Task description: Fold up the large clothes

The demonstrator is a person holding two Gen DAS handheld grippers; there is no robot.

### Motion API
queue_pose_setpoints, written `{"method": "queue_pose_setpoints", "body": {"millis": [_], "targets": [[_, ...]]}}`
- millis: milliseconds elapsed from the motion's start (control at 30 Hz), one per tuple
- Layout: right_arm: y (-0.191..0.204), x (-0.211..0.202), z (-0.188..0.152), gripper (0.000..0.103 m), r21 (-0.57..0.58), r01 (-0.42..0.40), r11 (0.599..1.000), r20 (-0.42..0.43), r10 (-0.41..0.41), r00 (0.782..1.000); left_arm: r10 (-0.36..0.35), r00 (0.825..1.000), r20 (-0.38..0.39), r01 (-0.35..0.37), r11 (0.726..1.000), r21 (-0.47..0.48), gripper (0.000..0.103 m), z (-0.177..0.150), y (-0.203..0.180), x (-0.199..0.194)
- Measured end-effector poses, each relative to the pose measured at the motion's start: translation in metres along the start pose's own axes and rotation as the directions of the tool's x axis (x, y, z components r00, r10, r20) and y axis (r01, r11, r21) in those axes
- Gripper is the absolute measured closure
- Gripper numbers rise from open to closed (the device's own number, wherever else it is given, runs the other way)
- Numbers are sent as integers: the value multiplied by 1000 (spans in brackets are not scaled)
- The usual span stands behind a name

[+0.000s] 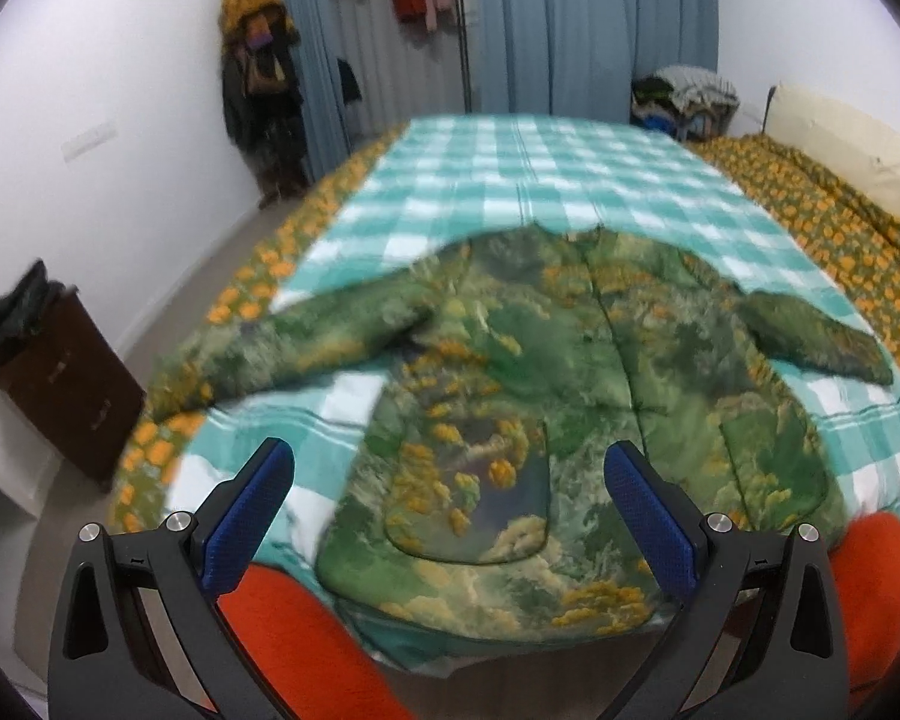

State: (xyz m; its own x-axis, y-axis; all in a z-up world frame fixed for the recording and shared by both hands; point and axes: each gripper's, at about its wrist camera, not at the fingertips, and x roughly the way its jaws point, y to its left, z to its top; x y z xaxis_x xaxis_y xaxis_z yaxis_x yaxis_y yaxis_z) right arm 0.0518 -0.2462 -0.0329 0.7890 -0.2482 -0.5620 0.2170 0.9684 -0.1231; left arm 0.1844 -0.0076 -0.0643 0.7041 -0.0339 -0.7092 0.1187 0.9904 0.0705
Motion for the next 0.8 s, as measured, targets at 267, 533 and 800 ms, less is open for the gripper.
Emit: {"method": "queue_pose_setpoints", "body": {"millis": [267, 533, 800], "targets": [[-57, 68, -17, 0, 36, 90, 995, -74, -87, 993, -37, 999, -20, 39, 994, 102, 0, -3, -30, 38], [-227, 185, -34, 0, 289, 232, 929, -202, -178, 963, -36, 999, -30, 39, 994, 106, 0, 8, -36, 57], [-394, 255, -113, 14, 910, 191, 367, -214, 23, 976, 31, 994, -107, -25, 998, 55, 0, -2, -25, 85]]}}
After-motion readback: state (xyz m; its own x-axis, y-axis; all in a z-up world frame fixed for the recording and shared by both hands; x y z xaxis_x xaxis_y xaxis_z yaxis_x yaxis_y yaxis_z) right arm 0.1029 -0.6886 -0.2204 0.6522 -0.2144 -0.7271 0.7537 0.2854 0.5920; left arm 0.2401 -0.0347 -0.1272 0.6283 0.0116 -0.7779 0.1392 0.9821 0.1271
